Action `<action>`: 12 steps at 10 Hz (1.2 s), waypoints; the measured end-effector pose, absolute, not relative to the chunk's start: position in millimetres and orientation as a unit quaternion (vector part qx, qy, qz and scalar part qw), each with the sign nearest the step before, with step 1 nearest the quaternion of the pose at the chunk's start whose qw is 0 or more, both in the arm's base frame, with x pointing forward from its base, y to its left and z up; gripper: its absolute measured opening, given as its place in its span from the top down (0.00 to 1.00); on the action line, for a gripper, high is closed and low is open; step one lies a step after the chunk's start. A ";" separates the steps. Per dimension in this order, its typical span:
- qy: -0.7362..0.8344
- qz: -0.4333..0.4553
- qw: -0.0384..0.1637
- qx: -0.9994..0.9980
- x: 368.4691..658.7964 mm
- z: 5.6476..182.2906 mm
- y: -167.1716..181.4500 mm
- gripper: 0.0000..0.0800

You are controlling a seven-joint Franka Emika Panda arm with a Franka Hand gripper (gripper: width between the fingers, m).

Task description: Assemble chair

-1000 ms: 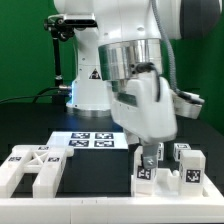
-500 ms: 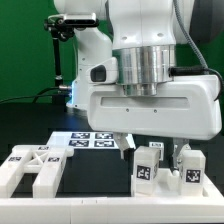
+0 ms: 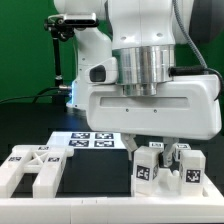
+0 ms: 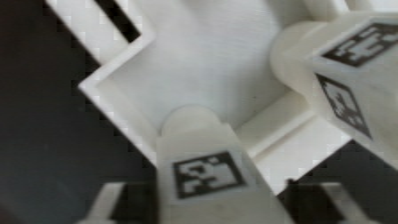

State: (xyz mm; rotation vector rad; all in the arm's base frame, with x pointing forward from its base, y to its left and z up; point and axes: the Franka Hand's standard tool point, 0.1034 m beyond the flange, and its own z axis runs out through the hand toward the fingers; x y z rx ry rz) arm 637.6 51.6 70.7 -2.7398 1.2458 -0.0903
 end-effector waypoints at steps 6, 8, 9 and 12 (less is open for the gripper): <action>0.752 0.014 0.079 -0.655 638.0 69.7 57.5 0.64; 0.749 0.012 0.079 -0.658 638.0 69.6 57.3 0.64; 0.743 0.012 0.079 -0.664 637.9 69.6 57.3 0.64; 0.566 -0.009 0.076 -0.821 639.7 71.0 49.2 0.25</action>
Offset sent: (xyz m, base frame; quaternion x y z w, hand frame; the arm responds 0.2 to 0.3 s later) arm 0.0080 0.0009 -0.0001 -0.0367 -0.0022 0.4257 0.9041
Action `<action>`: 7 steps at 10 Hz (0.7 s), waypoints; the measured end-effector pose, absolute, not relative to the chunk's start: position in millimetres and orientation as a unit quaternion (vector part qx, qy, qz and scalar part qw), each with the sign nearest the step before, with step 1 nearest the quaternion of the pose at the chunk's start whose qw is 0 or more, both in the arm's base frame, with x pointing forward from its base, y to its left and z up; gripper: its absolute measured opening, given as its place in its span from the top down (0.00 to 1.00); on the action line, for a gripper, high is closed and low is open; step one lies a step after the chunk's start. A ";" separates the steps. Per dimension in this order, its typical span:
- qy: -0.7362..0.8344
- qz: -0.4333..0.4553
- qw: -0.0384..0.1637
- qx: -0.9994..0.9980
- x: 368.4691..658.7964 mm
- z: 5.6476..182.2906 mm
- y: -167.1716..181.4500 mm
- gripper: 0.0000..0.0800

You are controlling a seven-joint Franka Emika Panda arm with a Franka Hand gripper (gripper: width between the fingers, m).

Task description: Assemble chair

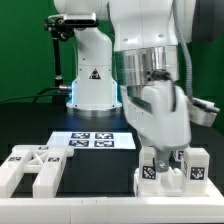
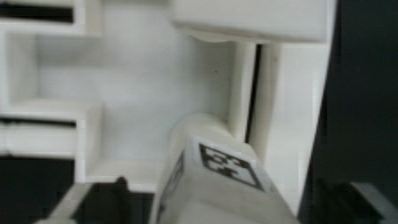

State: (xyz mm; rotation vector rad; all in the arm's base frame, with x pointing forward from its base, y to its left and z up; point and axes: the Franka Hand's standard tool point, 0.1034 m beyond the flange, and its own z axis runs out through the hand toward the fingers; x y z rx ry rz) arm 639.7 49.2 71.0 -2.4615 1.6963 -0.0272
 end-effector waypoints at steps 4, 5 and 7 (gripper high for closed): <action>0.380 -0.018 0.066 -0.923 638.2 70.7 48.5 0.19; 0.341 -0.021 0.065 -0.938 638.2 70.7 48.3 0.19; 0.204 -0.039 0.041 -0.977 641.7 72.4 52.9 0.19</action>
Offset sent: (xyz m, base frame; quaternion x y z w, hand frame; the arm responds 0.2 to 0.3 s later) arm 0.0000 0.0000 0.0000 0.0000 0.0000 -0.1938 0.9810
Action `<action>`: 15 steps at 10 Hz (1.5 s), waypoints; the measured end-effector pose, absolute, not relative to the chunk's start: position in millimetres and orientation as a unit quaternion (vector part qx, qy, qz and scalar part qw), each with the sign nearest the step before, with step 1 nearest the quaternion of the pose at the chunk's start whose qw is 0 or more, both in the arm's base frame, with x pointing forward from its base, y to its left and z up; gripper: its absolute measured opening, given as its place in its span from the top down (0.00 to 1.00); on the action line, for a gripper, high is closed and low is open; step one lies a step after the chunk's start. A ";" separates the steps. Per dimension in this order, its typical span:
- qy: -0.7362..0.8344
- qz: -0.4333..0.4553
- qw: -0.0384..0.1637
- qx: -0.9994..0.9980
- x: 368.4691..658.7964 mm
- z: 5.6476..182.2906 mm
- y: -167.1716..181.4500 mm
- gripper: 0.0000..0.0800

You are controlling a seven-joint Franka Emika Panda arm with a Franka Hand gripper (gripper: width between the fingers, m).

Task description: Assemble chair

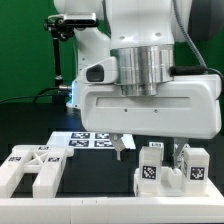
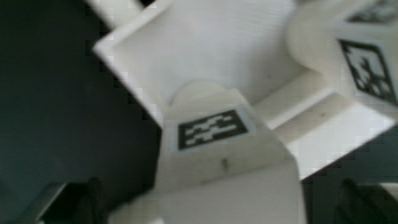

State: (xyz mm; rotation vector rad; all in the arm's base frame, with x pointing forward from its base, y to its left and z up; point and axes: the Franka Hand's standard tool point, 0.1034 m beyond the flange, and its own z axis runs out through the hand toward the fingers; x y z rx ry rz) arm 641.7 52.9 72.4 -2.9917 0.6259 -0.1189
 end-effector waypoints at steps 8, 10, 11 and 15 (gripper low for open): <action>0.582 -0.021 0.059 -0.811 643.0 73.7 52.5 0.64; 0.716 -0.004 0.077 -0.694 645.6 76.1 56.1 0.64; 0.763 0.004 0.086 -0.641 646.1 75.9 56.5 0.64; 0.773 0.003 0.087 -0.629 646.5 76.7 57.2 0.64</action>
Offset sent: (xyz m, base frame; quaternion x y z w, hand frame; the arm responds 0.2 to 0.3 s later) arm 0.0000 0.0000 0.0000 0.0000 0.0000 0.1938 0.9810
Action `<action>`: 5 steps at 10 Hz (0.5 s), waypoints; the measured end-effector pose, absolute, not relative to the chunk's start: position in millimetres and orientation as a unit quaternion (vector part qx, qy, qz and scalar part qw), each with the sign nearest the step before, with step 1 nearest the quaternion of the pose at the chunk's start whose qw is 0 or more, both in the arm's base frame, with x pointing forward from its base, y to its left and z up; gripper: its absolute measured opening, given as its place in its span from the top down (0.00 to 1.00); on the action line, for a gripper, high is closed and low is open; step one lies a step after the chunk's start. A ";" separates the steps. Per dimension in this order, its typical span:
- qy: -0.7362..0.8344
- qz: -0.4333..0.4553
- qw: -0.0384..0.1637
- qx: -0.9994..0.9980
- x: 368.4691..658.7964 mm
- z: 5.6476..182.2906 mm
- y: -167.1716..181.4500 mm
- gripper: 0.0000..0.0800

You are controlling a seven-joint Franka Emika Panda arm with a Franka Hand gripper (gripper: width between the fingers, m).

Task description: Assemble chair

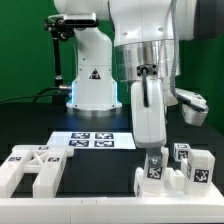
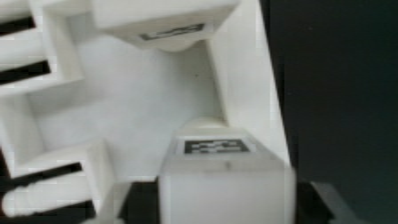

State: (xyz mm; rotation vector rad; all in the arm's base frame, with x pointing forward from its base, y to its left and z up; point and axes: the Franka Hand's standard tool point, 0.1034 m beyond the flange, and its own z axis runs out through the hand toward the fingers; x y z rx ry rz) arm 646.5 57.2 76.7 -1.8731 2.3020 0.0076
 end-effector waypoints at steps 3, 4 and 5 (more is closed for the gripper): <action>0.639 -0.011 0.077 -0.765 644.7 75.6 59.0 0.23; 0.589 -0.015 0.075 -0.805 644.1 75.2 60.2 0.23; 0.532 -0.014 0.070 -0.844 641.3 73.1 61.1 0.20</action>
Offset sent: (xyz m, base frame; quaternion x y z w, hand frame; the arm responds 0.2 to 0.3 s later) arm -0.0031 0.0163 0.0025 -0.0249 -0.0319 -0.3279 0.9438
